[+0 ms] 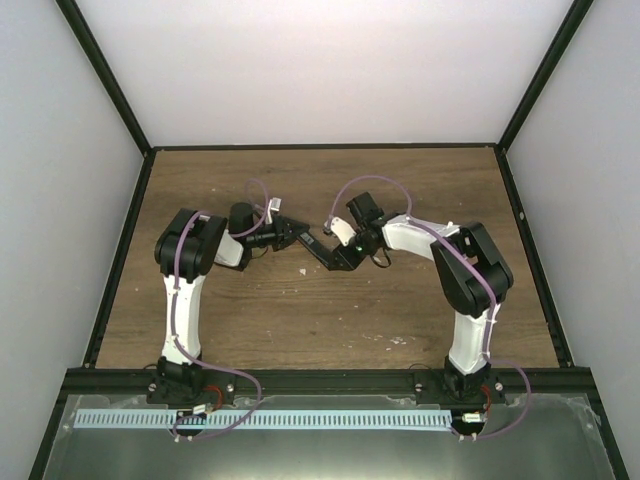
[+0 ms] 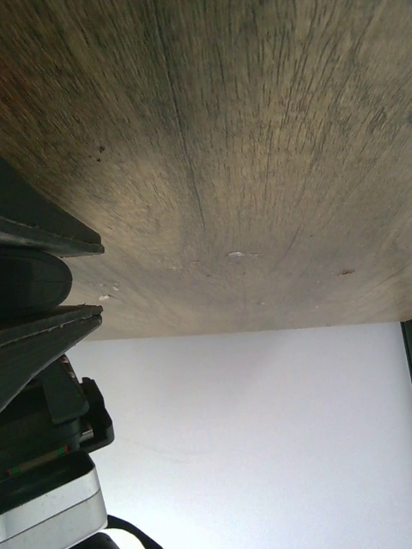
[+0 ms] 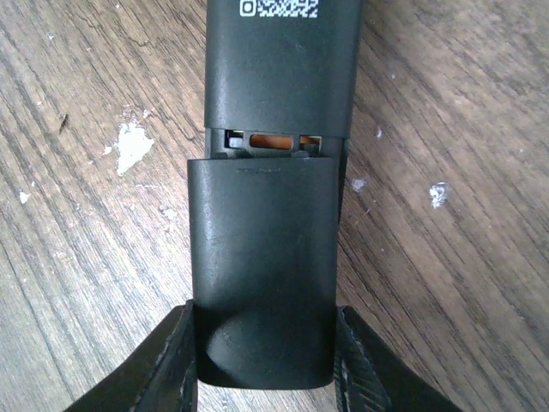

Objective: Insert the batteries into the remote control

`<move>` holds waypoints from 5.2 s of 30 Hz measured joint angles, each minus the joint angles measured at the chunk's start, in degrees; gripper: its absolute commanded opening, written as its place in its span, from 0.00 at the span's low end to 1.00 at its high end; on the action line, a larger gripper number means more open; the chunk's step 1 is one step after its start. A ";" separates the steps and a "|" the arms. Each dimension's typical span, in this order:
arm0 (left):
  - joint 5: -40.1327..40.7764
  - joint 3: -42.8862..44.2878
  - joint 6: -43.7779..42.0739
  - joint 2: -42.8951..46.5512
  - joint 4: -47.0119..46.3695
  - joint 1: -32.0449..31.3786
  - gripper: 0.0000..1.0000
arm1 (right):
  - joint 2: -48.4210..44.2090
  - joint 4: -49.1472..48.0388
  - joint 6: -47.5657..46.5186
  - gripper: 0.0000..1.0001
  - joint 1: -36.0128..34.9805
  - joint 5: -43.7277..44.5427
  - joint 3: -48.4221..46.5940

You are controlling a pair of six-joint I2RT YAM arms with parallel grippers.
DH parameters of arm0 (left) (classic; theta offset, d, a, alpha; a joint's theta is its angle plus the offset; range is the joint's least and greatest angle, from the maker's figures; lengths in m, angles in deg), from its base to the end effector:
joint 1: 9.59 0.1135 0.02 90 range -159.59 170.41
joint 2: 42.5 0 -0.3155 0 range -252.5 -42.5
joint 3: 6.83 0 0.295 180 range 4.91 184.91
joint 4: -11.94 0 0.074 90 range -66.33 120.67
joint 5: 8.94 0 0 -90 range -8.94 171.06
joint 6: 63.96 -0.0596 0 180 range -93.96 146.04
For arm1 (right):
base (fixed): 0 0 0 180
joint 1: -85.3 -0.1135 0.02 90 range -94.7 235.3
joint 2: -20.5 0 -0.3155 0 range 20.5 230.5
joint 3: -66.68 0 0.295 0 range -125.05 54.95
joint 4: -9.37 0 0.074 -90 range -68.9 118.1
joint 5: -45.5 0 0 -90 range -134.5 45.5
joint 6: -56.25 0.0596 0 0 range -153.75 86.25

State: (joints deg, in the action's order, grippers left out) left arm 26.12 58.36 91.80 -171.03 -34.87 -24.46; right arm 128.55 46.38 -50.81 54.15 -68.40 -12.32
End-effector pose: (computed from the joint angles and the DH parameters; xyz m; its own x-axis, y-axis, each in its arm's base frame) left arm 0.4250 -0.1633 0.0659 -0.9389 -0.2926 -0.1812 0.1212 0.2118 -0.9698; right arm 0.3536 0.2419 0.1528 -0.5678 -0.6566 -0.4966 -0.8161 0.5280 0.2349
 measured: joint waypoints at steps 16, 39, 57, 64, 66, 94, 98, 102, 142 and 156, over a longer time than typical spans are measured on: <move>-0.02 0.00 1.22 -0.92 -3.04 0.11 0.00 | 1.62 1.55 2.75 0.29 -0.96 1.38 -2.51; 0.46 0.02 1.40 -1.18 -3.93 0.22 0.00 | 3.15 2.82 2.89 0.47 -1.88 3.15 -3.98; 0.57 0.02 1.40 -1.18 -3.93 0.33 0.00 | 1.92 1.29 2.84 0.64 -2.21 7.58 -4.13; 0.57 0.00 1.38 -1.18 -3.93 0.48 0.00 | -1.42 -0.46 2.91 0.65 -2.21 8.50 -4.15; 0.57 0.00 1.38 -1.18 -3.93 0.48 0.00 | -1.51 -0.85 2.97 0.63 -2.21 9.07 -4.17; 0.57 0.00 1.29 -1.18 -3.98 1.07 0.00 | 1.73 1.60 3.65 0.34 -2.25 8.31 -6.54; 0.55 0.00 1.29 -1.18 -3.98 1.09 0.00 | 3.41 2.14 3.85 0.32 -2.32 7.96 -8.17; 0.57 0.00 1.25 -1.18 -3.98 1.09 0.00 | 4.42 2.32 4.07 0.28 -2.34 7.43 -9.09; 1.36 -0.07 2.05 -1.84 -6.97 1.88 0.00 | 8.17 2.29 2.01 0.22 -1.92 4.35 -13.62; 1.33 -0.28 3.98 -2.51 -9.68 2.03 0.00 | 9.40 2.10 1.46 0.22 -1.53 3.72 -16.48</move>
State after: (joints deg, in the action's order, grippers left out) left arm 27.46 58.07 95.78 -173.55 -44.56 -22.43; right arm 137.95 48.48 -49.34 52.62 -64.68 -28.80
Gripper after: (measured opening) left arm 0.140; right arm 0.214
